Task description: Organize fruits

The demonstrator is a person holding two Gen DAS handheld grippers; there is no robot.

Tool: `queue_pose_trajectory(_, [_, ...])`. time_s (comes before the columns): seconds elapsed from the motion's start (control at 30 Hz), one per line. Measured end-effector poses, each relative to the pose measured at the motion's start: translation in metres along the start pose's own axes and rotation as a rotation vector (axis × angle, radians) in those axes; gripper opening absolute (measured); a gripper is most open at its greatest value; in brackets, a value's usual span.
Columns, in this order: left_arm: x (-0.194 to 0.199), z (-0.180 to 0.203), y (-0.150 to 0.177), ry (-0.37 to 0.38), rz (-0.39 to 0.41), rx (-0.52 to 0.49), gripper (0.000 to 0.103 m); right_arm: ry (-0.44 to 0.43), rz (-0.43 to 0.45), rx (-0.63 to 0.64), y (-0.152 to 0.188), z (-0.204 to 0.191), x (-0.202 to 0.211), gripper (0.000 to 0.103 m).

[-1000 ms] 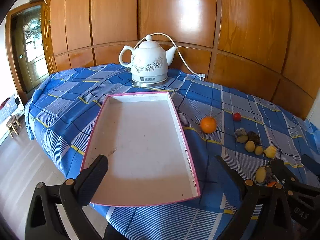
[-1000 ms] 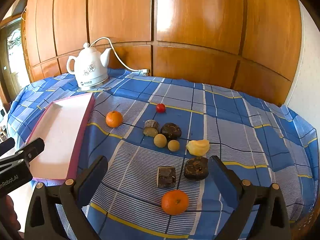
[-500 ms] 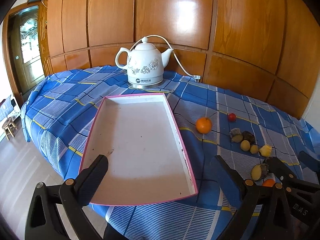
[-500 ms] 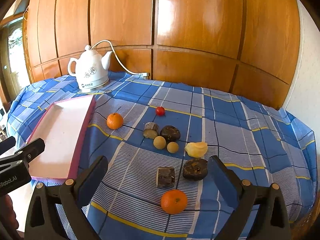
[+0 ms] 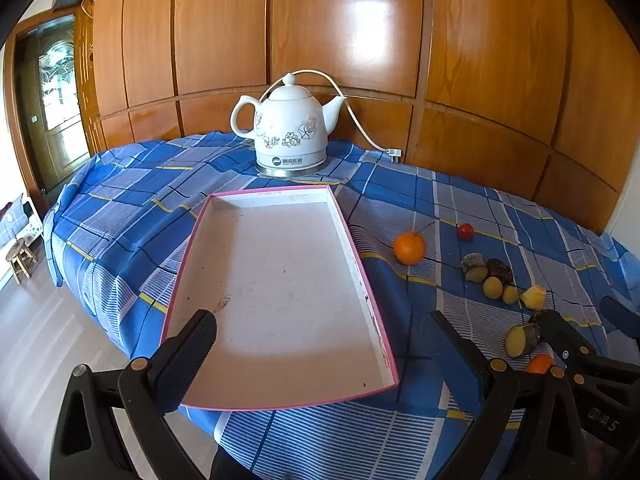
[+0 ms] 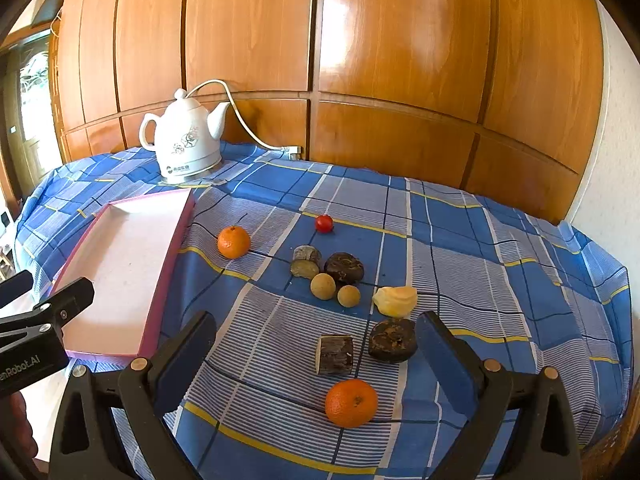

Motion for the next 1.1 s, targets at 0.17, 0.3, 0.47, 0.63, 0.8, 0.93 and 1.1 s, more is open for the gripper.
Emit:
queue_pose_trajectory(0.17, [0.001, 0.001, 0.000, 0.009, 0.001, -0.003, 0.103, 0.000, 0.003, -0.005, 0.000, 0.001, 0.001, 0.102])
queue_pose_trajectory(0.3, [0.001, 0.002, 0.000, 0.011, 0.002, -0.003, 0.103, 0.000, 0.003, -0.008, -0.001, 0.002, 0.001, 0.102])
queue_pose_trajectory(0.47, [0.001, 0.002, -0.001, 0.015, 0.001, 0.000, 0.103, 0.000, 0.000, -0.007, -0.001, 0.002, 0.000, 0.102])
queue_pose_trajectory(0.63, [0.001, 0.002, -0.001, 0.020, 0.001, 0.008, 0.103, 0.005, 0.000, -0.010, -0.001, 0.003, 0.001, 0.102])
queue_pose_trajectory(0.8, [0.000, 0.004, 0.000, 0.025, -0.005, 0.005, 0.103, 0.005, 0.001, -0.010, -0.002, 0.003, 0.001, 0.102])
queue_pose_trajectory(0.93, [-0.001, 0.008, 0.000, 0.037, -0.008, -0.004, 0.103, 0.002, -0.001, -0.011, -0.002, 0.004, 0.000, 0.102])
queue_pose_trajectory(1.1, [-0.001, 0.013, 0.000, 0.044, -0.009, -0.021, 0.103, -0.002, -0.006, -0.015, -0.001, 0.005, -0.001, 0.102])
Point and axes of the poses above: each gripper's, at about its wrist camera, not at the fingertips, and x roughly against the way its jaws point, z to its right, y to its underside, the point moved 3 cm from there along -x, roughly the way its jaws point, and after that the axes turned 10 degrees about y, right-handed, at the moved point
